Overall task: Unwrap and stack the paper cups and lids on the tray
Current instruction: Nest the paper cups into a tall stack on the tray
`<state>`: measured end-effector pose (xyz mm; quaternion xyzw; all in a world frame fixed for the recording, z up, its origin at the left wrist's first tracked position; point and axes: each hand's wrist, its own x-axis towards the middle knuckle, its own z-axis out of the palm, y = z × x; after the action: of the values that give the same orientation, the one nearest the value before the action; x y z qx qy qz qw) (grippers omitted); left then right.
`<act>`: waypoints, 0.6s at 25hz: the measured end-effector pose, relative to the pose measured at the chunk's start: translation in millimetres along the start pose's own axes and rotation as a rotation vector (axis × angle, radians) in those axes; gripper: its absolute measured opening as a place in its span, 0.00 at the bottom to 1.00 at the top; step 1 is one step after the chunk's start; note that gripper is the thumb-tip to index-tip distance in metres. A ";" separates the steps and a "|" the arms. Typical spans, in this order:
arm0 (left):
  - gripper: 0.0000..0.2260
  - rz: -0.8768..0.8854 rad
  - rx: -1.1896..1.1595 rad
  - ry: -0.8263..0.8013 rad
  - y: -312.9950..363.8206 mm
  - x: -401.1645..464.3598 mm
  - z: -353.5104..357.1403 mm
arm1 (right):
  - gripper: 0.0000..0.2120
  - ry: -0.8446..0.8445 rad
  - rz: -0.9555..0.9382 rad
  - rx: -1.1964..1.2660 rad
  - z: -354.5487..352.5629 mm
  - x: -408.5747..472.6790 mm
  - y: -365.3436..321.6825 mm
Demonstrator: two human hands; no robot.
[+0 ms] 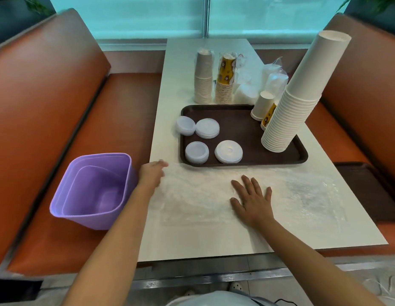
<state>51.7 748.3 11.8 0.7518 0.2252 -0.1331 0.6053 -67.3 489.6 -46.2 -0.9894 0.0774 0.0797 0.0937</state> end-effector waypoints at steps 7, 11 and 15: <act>0.11 0.724 0.580 0.438 2.1 -11.2 -14.7 | 0.40 0.001 0.008 -0.009 0.7 2.5 0.3; 0.18 0.949 1.106 -0.030 -33.5 -19.3 29.0 | 0.40 -0.030 0.005 0.014 0.0 0.5 0.6; 0.24 0.848 1.091 -0.035 -62.1 -8.8 19.0 | 0.25 0.045 0.097 0.394 -17.4 6.5 -1.8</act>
<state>14.4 738.6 -41.2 0.9697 -0.1971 0.0086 0.1439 -58.2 487.0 -30.1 -0.9485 0.1411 0.0454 0.2799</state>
